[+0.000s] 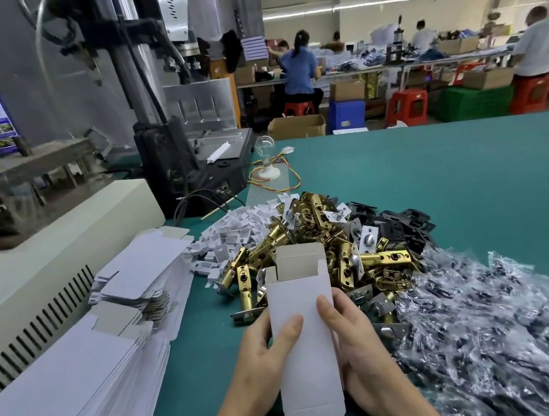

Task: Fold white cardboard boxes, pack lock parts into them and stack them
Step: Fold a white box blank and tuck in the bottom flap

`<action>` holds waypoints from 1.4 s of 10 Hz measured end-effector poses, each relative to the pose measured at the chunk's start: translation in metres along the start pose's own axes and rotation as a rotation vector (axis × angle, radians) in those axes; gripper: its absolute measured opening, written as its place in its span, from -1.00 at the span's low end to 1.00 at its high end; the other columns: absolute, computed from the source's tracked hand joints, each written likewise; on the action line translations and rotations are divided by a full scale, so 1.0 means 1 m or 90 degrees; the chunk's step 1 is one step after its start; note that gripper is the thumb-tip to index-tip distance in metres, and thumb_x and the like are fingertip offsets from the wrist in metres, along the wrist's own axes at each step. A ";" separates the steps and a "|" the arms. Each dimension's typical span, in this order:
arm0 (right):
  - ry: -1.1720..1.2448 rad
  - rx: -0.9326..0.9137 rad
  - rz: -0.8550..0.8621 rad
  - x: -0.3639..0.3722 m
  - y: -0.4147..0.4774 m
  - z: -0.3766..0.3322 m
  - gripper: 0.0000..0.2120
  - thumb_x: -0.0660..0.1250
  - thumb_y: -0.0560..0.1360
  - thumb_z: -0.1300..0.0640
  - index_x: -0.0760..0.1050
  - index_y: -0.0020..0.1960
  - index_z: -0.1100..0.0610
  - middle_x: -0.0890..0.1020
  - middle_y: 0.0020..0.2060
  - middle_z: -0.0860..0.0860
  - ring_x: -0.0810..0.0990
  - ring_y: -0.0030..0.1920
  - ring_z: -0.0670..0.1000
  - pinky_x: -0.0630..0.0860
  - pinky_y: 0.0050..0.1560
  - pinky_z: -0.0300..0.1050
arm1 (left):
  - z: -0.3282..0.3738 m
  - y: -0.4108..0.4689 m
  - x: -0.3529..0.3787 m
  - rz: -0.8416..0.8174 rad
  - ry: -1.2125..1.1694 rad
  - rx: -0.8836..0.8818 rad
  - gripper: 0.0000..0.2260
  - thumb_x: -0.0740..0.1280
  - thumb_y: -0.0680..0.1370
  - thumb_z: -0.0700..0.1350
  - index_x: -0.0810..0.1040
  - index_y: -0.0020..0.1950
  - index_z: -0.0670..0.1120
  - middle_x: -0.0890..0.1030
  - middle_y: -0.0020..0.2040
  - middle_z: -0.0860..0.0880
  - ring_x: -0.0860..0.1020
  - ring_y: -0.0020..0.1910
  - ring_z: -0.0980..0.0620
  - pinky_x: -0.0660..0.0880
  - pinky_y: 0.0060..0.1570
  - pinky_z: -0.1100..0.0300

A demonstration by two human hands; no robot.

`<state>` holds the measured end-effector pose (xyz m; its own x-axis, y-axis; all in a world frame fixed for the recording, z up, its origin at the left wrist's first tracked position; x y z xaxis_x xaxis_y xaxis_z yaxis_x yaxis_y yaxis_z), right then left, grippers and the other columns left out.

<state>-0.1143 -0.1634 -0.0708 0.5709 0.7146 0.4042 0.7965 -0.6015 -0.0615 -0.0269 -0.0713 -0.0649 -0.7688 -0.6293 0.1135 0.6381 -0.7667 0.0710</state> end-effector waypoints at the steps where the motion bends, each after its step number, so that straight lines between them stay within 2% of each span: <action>1: -0.104 -0.038 0.011 -0.007 0.002 0.000 -0.83 0.34 0.66 0.08 0.57 0.17 0.16 0.74 0.02 0.09 0.73 0.04 0.08 0.66 0.07 0.03 | -0.008 0.000 -0.005 0.003 -0.039 -0.017 -0.59 0.44 0.53 0.09 0.59 0.36 0.05 0.72 0.20 -0.07 0.72 0.14 -0.12 0.67 -0.02 0.09; 2: -0.194 -0.069 0.060 -0.012 0.001 -0.006 -0.94 0.40 0.61 0.05 0.63 0.03 0.02 0.75 -0.06 0.00 0.73 -0.03 -0.01 0.65 0.00 -0.12 | -0.013 0.002 -0.008 0.001 -0.017 -0.039 -0.63 0.39 0.55 0.04 0.60 0.35 0.02 0.73 0.19 -0.06 0.72 0.15 -0.11 0.67 0.00 0.09; 3: -0.277 -0.103 0.097 -0.016 -0.002 -0.011 -0.90 0.42 0.59 -0.04 0.63 -0.05 -0.03 0.74 -0.14 -0.07 0.71 -0.11 -0.10 0.62 -0.05 -0.21 | -0.012 0.003 -0.013 0.015 0.072 -0.006 -0.77 0.41 0.53 0.10 0.73 0.13 0.10 0.76 0.05 0.00 0.74 0.04 -0.02 0.66 -0.10 0.15; 4: -0.344 -0.110 0.100 -0.015 -0.007 -0.012 -0.85 0.39 0.58 -0.13 0.60 -0.07 -0.08 0.72 -0.16 -0.11 0.67 -0.16 -0.17 0.58 -0.09 -0.27 | -0.003 0.003 -0.017 0.059 0.068 0.005 -0.82 0.44 0.50 0.12 0.75 0.01 0.10 0.77 -0.05 -0.05 0.75 -0.09 0.00 0.63 -0.22 0.20; 5: -0.354 -0.102 0.065 -0.011 -0.008 -0.008 -0.89 0.41 0.59 -0.07 0.59 -0.08 -0.08 0.71 -0.16 -0.07 0.62 -0.19 -0.21 0.57 -0.09 -0.26 | 0.000 0.004 -0.027 0.109 0.033 0.013 -0.76 0.51 0.55 0.10 0.75 -0.02 -0.07 0.77 -0.07 -0.12 0.75 -0.13 -0.05 0.64 -0.25 0.16; 6: -0.335 -0.087 0.059 -0.012 -0.007 -0.008 -0.92 0.44 0.58 0.00 0.61 -0.08 -0.05 0.72 -0.15 -0.05 0.64 -0.18 -0.19 0.59 -0.07 -0.26 | -0.001 0.003 -0.029 0.113 0.022 -0.005 -0.77 0.54 0.54 0.05 0.74 0.00 -0.11 0.76 -0.06 -0.16 0.75 -0.11 -0.10 0.67 -0.21 0.09; 7: -0.313 -0.086 0.069 -0.015 -0.007 -0.010 -0.93 0.44 0.59 0.06 0.62 -0.08 -0.01 0.73 -0.15 -0.03 0.65 -0.18 -0.18 0.59 -0.06 -0.23 | -0.006 0.003 -0.026 0.092 0.009 -0.027 -0.81 0.47 0.50 0.01 0.76 -0.02 -0.07 0.77 -0.03 -0.17 0.75 -0.10 -0.13 0.68 -0.20 0.08; 8: -0.298 -0.088 0.068 -0.015 -0.007 -0.011 -0.92 0.42 0.60 0.10 0.62 -0.08 0.00 0.72 -0.19 -0.05 0.64 -0.19 -0.17 0.59 -0.06 -0.20 | -0.003 0.001 -0.023 0.087 0.007 -0.044 -0.84 0.45 0.48 0.04 0.77 -0.06 0.01 0.77 -0.08 -0.16 0.76 -0.16 -0.08 0.66 -0.27 0.12; 9: -0.279 -0.079 0.049 -0.013 -0.007 -0.010 -0.90 0.41 0.61 0.14 0.61 -0.07 -0.01 0.70 -0.21 -0.08 0.64 -0.18 -0.15 0.59 -0.05 -0.19 | -0.004 -0.001 -0.025 0.095 0.008 -0.049 -0.83 0.52 0.48 0.08 0.76 -0.07 -0.01 0.77 -0.09 -0.17 0.75 -0.19 -0.09 0.64 -0.31 0.11; 10: -0.256 -0.060 0.026 -0.009 -0.006 -0.005 -0.90 0.39 0.62 0.15 0.61 -0.06 0.01 0.71 -0.17 -0.02 0.65 -0.14 -0.10 0.58 -0.07 -0.22 | -0.005 -0.002 -0.028 0.108 -0.054 -0.058 -0.67 0.48 0.51 0.12 0.74 -0.03 -0.16 0.75 -0.04 -0.27 0.74 -0.13 -0.19 0.66 -0.23 0.01; 11: -0.207 -0.033 0.019 -0.009 -0.005 0.002 -0.92 0.37 0.63 0.10 0.61 -0.02 0.07 0.74 -0.06 0.09 0.70 -0.09 -0.01 0.62 -0.07 -0.17 | -0.006 -0.001 -0.028 0.104 -0.113 -0.067 -0.56 0.33 0.54 0.17 0.73 0.02 -0.19 0.73 0.00 -0.30 0.72 -0.09 -0.21 0.65 -0.13 -0.04; 12: -0.118 -0.047 0.056 -0.011 -0.005 0.000 -0.69 0.43 0.58 -0.05 0.51 0.27 -0.02 0.74 0.07 -0.02 0.74 0.03 0.03 0.69 -0.06 -0.01 | 0.000 -0.001 -0.028 0.123 -0.062 -0.039 -0.61 0.39 0.54 0.21 0.73 -0.04 -0.13 0.70 -0.07 -0.29 0.64 -0.17 -0.14 0.56 -0.20 0.02; 13: -0.130 -0.136 0.102 -0.016 -0.008 -0.015 -0.60 0.43 0.53 -0.15 0.42 0.32 -0.21 0.71 0.12 -0.04 0.73 0.05 0.02 0.70 -0.01 0.06 | 0.007 -0.001 -0.024 0.114 -0.002 0.005 -0.79 0.49 0.52 0.16 0.75 -0.01 0.05 0.72 -0.11 -0.14 0.61 -0.24 -0.02 0.54 -0.36 0.20; 14: -0.118 -0.155 0.073 -0.010 -0.011 -0.020 -0.69 0.36 0.58 -0.05 0.44 0.28 -0.28 0.74 0.05 0.02 0.75 0.00 0.09 0.70 -0.11 0.02 | 0.015 -0.001 -0.026 0.121 -0.001 0.048 -0.73 0.50 0.41 0.18 0.70 0.11 0.24 0.75 -0.04 -0.04 0.67 -0.21 0.07 0.61 -0.30 0.20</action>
<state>-0.1328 -0.1707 -0.0554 0.6984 0.6769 0.2325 0.6667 -0.7334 0.1327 -0.0068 -0.0523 -0.0535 -0.6337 -0.7620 0.1332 0.7735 -0.6218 0.1227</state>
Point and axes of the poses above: each hand's wrist, its own y-axis towards the middle knuckle, its own x-axis out of the palm, z = x × y, the point moved 9 cm from there along y, towards the middle knuckle
